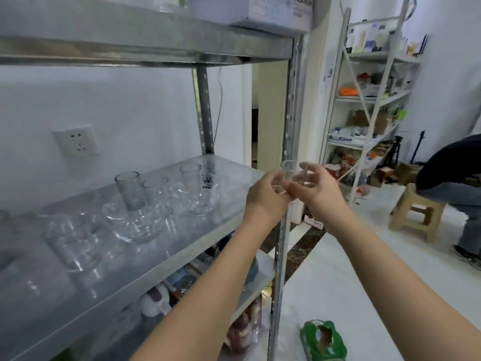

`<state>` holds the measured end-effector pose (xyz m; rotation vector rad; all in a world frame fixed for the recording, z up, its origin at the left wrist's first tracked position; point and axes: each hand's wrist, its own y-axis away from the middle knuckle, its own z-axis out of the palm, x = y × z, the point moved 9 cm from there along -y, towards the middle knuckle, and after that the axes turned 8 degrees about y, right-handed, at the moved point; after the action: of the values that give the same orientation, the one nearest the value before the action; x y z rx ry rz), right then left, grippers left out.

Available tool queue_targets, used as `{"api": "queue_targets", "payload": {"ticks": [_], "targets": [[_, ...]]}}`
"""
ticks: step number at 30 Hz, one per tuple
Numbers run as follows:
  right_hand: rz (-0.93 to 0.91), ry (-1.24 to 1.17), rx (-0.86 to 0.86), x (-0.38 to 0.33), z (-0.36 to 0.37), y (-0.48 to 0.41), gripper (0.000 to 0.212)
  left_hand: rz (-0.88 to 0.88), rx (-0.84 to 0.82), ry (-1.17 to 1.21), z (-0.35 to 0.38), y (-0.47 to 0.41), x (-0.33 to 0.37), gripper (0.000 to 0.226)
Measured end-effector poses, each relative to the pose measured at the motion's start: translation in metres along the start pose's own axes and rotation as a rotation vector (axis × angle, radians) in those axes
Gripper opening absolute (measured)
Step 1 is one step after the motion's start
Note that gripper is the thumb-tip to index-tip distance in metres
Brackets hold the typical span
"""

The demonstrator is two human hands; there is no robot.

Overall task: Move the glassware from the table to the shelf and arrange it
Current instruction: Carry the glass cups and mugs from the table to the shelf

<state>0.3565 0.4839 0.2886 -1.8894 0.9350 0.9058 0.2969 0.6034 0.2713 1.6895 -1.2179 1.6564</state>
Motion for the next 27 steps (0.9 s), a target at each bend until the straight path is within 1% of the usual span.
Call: {"api": "queue_targets", "payload": {"ticks": [3, 5, 7, 10, 13, 14, 16, 17, 23, 25, 27], "targets": [[-0.031, -0.003, -0.083, -0.005, 0.03, -0.024, 0.068, -0.056, 0.108, 0.006, -0.024, -0.015, -0.014, 0.048], [-0.059, -0.031, -0.15, -0.008, 0.049, -0.039, 0.067, -0.067, 0.194, -0.036, -0.038, -0.02, -0.019, 0.051], [-0.071, -0.055, -0.193, -0.01, 0.067, -0.052, 0.065, -0.076, 0.253, -0.058, -0.047, -0.024, -0.022, 0.059], [-0.068, -0.074, -0.248, -0.008, 0.096, -0.067, 0.064, -0.129, 0.299, -0.075, -0.053, -0.025, -0.031, 0.072], [-0.054, -0.104, -0.302, 0.001, 0.122, -0.074, 0.062, -0.179, 0.335, -0.044, -0.059, -0.023, -0.044, 0.075], [-0.053, -0.105, -0.318, 0.004, 0.129, -0.075, 0.062, -0.179, 0.344, -0.064, -0.062, -0.023, -0.047, 0.072], [-0.05, -0.108, -0.354, 0.009, 0.141, -0.076, 0.066, -0.182, 0.359, -0.12, -0.068, -0.022, -0.048, 0.057], [-0.048, -0.113, -0.369, 0.01, 0.145, -0.077, 0.066, -0.192, 0.36, -0.137, -0.069, -0.022, -0.048, 0.054], [-0.065, -0.121, -0.408, 0.009, 0.156, -0.08, 0.065, -0.262, 0.349, -0.191, -0.067, -0.012, -0.041, 0.07], [-0.068, -0.126, -0.416, 0.01, 0.157, -0.079, 0.065, -0.278, 0.344, -0.196, -0.066, -0.009, -0.038, 0.069], [-0.074, -0.127, -0.42, 0.009, 0.157, -0.079, 0.065, -0.306, 0.341, -0.19, -0.067, -0.008, -0.04, 0.072]]}}
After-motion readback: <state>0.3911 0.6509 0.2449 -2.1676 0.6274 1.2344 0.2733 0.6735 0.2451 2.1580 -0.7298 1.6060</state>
